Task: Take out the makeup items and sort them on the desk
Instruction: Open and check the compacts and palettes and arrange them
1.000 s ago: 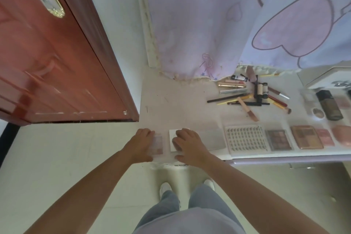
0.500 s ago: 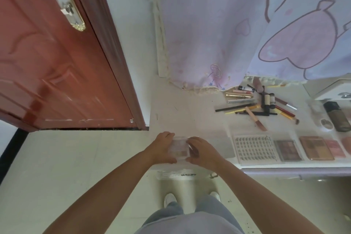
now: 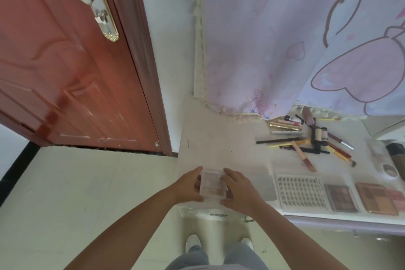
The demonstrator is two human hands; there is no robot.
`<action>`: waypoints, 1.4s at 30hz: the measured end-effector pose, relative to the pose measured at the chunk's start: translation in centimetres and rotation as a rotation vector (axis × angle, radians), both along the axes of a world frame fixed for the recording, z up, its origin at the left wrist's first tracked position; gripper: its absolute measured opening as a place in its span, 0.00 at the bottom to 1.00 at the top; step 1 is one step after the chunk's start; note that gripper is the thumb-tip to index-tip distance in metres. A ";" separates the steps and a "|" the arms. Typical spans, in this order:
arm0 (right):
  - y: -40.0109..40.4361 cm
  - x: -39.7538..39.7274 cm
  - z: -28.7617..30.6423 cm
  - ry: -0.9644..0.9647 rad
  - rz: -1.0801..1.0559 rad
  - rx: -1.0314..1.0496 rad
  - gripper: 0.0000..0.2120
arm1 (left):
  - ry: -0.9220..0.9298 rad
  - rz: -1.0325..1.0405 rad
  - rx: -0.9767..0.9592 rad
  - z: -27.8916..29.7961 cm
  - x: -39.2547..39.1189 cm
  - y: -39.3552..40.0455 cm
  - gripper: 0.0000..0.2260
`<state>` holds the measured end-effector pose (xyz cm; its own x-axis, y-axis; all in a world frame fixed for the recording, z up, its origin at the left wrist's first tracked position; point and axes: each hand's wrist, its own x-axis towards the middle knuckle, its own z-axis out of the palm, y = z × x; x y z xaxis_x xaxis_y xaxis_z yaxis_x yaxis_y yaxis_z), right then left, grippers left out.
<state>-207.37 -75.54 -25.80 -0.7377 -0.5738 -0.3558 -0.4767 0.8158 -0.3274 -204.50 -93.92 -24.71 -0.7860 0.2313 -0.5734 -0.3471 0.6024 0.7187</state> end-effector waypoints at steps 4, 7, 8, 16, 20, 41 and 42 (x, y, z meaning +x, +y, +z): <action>-0.8 -0.2 1.5 -0.022 -0.032 -0.012 0.26 | -0.061 -0.007 0.056 0.0 -0.6 -0.5 0.42; -1.0 -0.4 1.9 -0.178 -0.045 -0.050 0.28 | -0.105 0.011 0.104 0.2 -1.1 -1.5 0.40; -0.9 -0.5 2.0 -0.164 -0.033 -0.064 0.30 | -0.113 0.013 0.122 0.4 -1.2 -1.8 0.38; -1.0 -1.9 6.6 -0.188 -0.135 -0.370 0.26 | -0.083 0.086 0.270 4.1 -1.9 -3.5 0.25; -1.2 -2.3 7.4 -0.225 -0.145 -0.387 0.28 | -0.062 0.090 0.273 5.0 -2.0 -3.8 0.25; -4.6 -5.0 5.1 -0.695 -0.537 -0.441 0.13 | -0.046 0.201 0.079 0.3 0.6 -4.8 0.34; -5.1 -4.9 4.8 -0.697 -0.548 -0.402 0.14 | -0.043 0.201 0.047 -0.1 1.1 -4.7 0.35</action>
<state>-212.29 -80.59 -20.95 -0.6368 -0.3878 -0.6664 0.3417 0.6328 -0.6948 -203.45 -98.64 -24.79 -0.7941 0.0996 -0.5996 -0.4878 0.4841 0.7264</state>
